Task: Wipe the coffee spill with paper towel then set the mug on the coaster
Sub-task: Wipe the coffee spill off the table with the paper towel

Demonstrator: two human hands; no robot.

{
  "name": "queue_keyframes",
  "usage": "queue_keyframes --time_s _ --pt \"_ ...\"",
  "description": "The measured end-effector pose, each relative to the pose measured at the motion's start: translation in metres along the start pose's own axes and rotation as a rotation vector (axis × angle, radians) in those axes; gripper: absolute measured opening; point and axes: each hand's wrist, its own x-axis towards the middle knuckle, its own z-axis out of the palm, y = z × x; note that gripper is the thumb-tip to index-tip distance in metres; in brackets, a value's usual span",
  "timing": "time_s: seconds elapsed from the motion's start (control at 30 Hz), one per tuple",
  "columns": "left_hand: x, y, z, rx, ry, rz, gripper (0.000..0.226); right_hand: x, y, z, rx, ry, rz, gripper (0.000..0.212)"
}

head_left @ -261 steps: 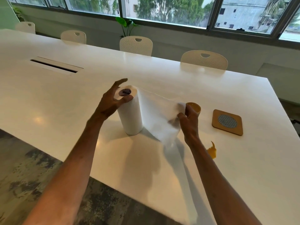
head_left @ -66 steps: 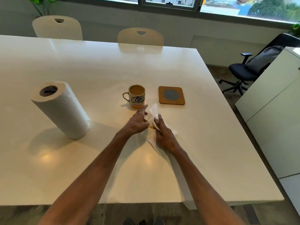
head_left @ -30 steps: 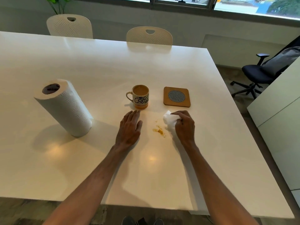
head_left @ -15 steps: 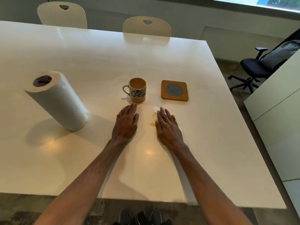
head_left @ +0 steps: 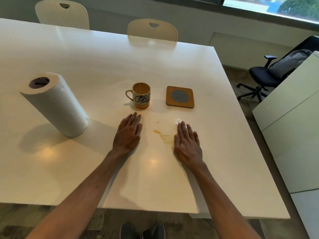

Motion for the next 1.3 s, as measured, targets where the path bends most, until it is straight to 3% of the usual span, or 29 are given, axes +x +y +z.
queue_keyframes --time_s 0.17,0.3,0.53,0.63,0.87,1.0,1.3 --pt "-0.001 0.000 0.002 0.094 -0.022 0.018 0.058 0.048 -0.024 -0.005 0.060 -0.061 0.002 0.064" --pt "0.001 0.001 0.000 0.065 -0.031 0.003 0.059 0.070 -0.055 -0.004 0.075 -0.164 -0.097 0.065" --pt "-0.002 0.007 -0.004 -0.036 -0.010 -0.060 0.064 0.022 -0.089 0.018 0.058 -0.214 -0.309 0.067" --pt "-0.006 0.007 -0.007 -0.005 -0.003 -0.072 0.063 0.003 -0.068 0.015 0.022 -0.203 -0.297 0.066" --pt "-0.037 -0.007 -0.017 0.130 -0.022 -0.085 0.060 0.029 0.016 -0.023 0.044 -0.161 -0.037 0.063" --pt "-0.041 -0.008 -0.014 0.184 -0.015 -0.096 0.061 0.050 -0.001 -0.020 0.097 -0.165 -0.021 0.066" --pt "-0.036 -0.011 -0.013 0.159 -0.023 -0.087 0.062 0.036 -0.076 0.005 0.060 -0.241 -0.221 0.070"
